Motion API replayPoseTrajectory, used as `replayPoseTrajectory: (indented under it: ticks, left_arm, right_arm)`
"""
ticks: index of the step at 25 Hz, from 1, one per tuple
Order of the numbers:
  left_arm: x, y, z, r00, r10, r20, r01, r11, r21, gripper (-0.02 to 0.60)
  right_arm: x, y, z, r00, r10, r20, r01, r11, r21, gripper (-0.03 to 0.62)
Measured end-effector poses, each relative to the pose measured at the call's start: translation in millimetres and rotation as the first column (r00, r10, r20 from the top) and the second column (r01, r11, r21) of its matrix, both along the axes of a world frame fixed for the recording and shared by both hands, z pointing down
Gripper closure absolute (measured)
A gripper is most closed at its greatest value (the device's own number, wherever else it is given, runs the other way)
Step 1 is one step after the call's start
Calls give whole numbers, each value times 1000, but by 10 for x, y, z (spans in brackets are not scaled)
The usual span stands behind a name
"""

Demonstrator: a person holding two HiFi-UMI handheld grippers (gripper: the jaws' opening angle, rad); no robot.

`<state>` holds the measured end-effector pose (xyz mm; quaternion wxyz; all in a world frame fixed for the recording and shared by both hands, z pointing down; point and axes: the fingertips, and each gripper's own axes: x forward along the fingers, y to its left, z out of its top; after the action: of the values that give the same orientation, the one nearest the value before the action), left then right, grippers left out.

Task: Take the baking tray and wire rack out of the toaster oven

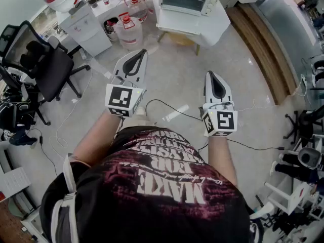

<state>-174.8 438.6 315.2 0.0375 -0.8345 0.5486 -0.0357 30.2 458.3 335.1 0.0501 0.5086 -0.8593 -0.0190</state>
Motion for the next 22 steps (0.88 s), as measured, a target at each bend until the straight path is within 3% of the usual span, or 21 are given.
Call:
replayPoseTrajectory:
  ticks: [12,16,22]
  left_arm:
    - [173,94,204,999,45,13,-44,998,-41,575]
    - [264,102,163,998,64,17,-64,998,-29,575]
    - [205,203,284,999,48,7,-48,996,-72,575]
  right_arm:
    - [191,91,64,997,38,60,-36,999,-26,592]
    - [231,129,69,998,31,54,-30,999,-24,592]
    - [230,255,128,999,29,41,-27,999,-38,592]
